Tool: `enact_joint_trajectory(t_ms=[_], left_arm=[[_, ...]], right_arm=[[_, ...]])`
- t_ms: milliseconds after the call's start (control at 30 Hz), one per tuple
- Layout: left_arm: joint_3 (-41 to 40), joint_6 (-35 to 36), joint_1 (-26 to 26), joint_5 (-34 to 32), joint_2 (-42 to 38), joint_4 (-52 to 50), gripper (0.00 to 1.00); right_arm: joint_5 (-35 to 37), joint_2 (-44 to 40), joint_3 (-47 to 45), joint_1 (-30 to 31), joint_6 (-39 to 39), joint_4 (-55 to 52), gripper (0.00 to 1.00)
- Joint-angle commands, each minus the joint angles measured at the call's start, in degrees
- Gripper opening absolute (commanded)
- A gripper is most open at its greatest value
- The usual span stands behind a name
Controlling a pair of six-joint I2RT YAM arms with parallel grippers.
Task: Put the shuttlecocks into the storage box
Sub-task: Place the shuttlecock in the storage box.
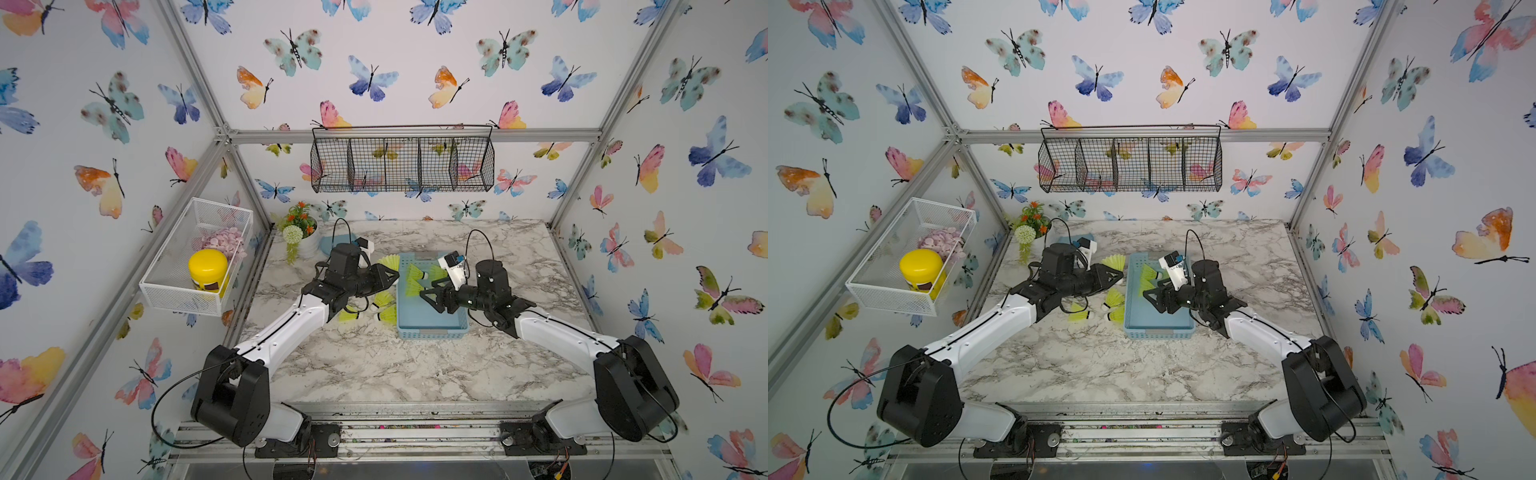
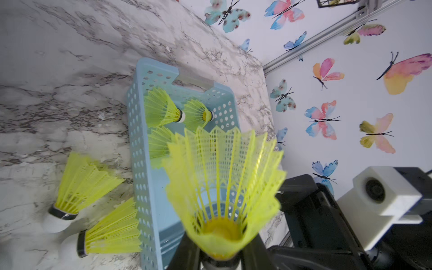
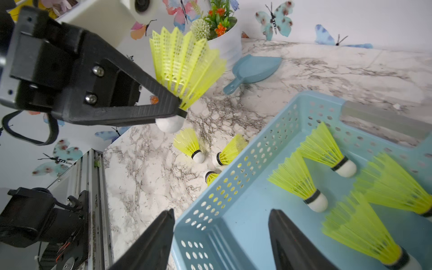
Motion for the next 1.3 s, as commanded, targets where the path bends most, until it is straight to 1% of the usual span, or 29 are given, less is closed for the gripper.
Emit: enact_joint_trajectory(t_ms=[0,133,233,400,767,867,1000,1133,1267], left_arm=[[-0.56,-8.11,-1.32,-0.72,-2.04,7.85,0.24],[-1.30,-11.62,-2.61,-1.69,-2.26,9.51,0.24],[-1.92,-13.11,-3.33,-2.11,-2.24,10.59,0.24],[-2.57,-14.27,-3.56,-2.13,-1.94,11.92,0.25],[-2.76,-15.15,-4.02,-2.19,-1.36,13.02,0.25],[-3.05,-15.46,-4.26,-2.16,-1.22,13.43,0.25],[-3.26,-15.60,-4.44,-2.27,-1.04,13.71,0.25],[-3.71,-15.79,-4.75,-2.45,-0.92,14.05,0.25],[-3.96,-15.81,-4.96,-2.50,-0.75,14.06,0.25]], right_arm=[[-1.98,1.49,2.17,1.19,2.98,5.79,0.70],[-1.36,3.20,3.67,1.51,4.03,8.42,0.70],[-2.27,4.41,4.75,1.69,4.45,9.79,0.70],[-4.79,6.57,7.00,2.29,4.74,10.47,0.68],[-6.77,9.29,9.88,3.94,4.77,10.83,0.62],[-6.85,9.48,10.29,4.24,4.64,10.93,0.56],[-6.47,9.31,10.31,4.34,4.55,11.09,0.46],[-5.40,8.96,9.94,4.33,4.64,11.45,0.41],[-5.34,8.87,9.70,4.33,4.73,11.77,0.31]])
